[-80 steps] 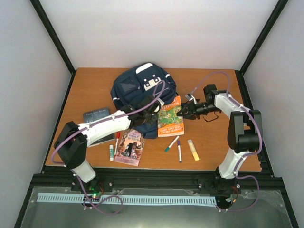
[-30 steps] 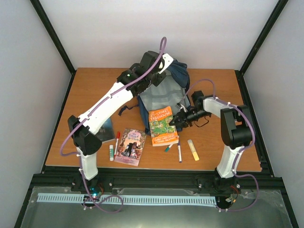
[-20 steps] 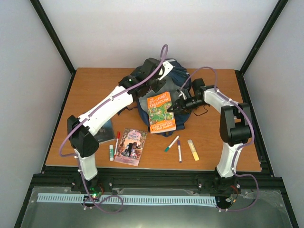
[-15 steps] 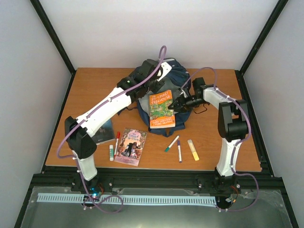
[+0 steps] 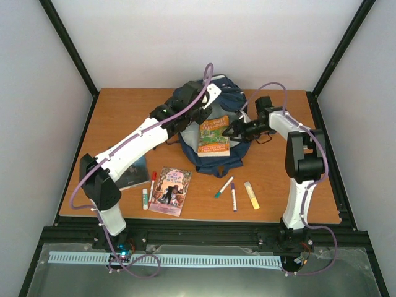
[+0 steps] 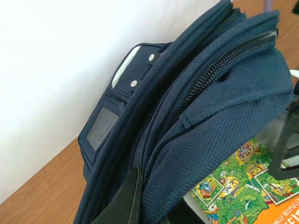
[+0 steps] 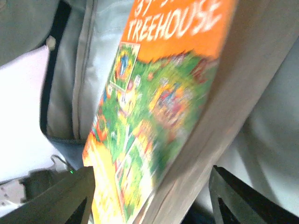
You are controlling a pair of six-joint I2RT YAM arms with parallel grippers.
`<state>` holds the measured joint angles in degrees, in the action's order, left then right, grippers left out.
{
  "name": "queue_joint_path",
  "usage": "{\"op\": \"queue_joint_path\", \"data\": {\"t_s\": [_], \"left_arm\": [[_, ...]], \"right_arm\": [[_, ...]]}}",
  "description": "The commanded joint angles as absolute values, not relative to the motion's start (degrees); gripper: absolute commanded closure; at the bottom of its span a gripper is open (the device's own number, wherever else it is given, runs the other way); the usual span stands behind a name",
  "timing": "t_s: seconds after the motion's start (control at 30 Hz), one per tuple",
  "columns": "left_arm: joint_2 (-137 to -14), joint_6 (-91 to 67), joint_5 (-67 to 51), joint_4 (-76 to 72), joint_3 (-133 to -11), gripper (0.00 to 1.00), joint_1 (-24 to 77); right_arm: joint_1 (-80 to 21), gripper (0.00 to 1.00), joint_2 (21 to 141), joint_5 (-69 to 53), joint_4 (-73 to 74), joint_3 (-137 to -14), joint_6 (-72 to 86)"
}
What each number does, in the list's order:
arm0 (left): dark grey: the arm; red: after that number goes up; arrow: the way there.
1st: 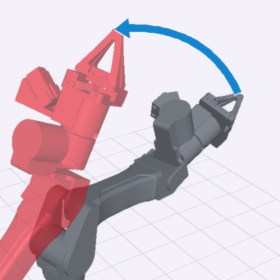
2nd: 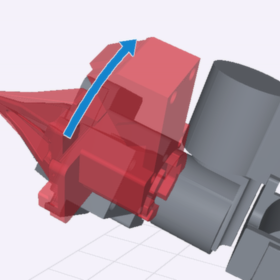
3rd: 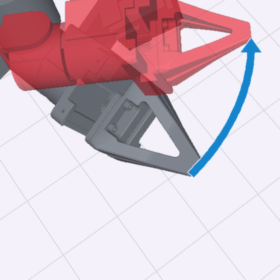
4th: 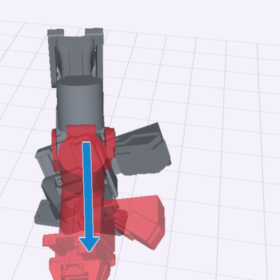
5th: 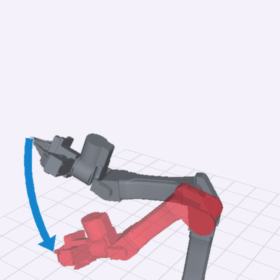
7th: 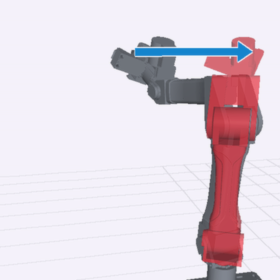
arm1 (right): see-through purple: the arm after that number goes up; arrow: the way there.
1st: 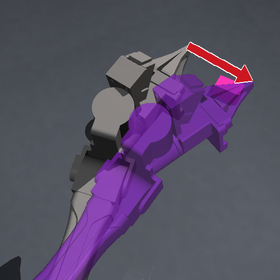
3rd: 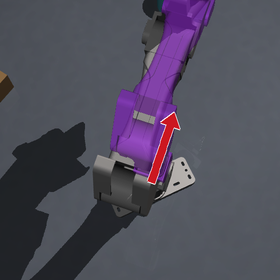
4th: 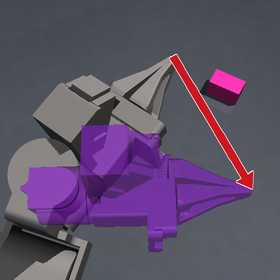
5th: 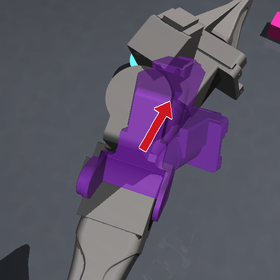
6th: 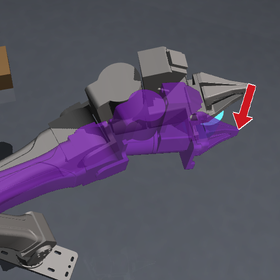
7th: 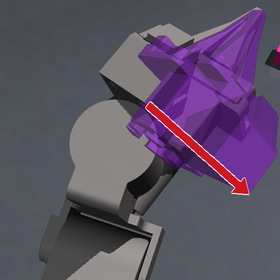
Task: Pack the student bag
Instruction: Place the book in the student bag.
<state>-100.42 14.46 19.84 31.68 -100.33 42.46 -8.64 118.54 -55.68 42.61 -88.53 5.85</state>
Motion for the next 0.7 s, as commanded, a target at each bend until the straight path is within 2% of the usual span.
{"op": "queue_joint_path", "data": {"t_s": [0.0,0.17,0.33,0.43,0.53,0.67], "left_arm": [[-95.8,12.5,19.0,24.6,-101.3,0.99,42.5],[-95.5,11.6,18.2,25.2,-101.0,0.99,42.5],[-95.3,9.7,17.4,25.8,-99.9,0.99,42.5],[-94.8,7.6,16.2,26.5,-99.4,0.99,42.5],[-94.5,6.1,15.3,27.2,-99.4,0.99,42.5],[-94.2,4.9,14.9,27.3,-99.6,0.99,42.6]], "right_arm": [[-7.6,0.30,109.3,-50.8,46.5,-82.8,-3.1],[-8.3,0.34,98.4,-43.8,45.5,-74.4,-11.4],[-13.3,0.46,88.3,-34.9,41.1,-66.5,-26.5],[-18.4,0.51,83.6,-25.6,35.5,-61.2,-34.0],[-22.2,0.51,81.2,-18.5,30.7,-57.7,-39.2],[-24.7,0.46,81.8,-12.7,26.7,-56.7,-42.6]]}}
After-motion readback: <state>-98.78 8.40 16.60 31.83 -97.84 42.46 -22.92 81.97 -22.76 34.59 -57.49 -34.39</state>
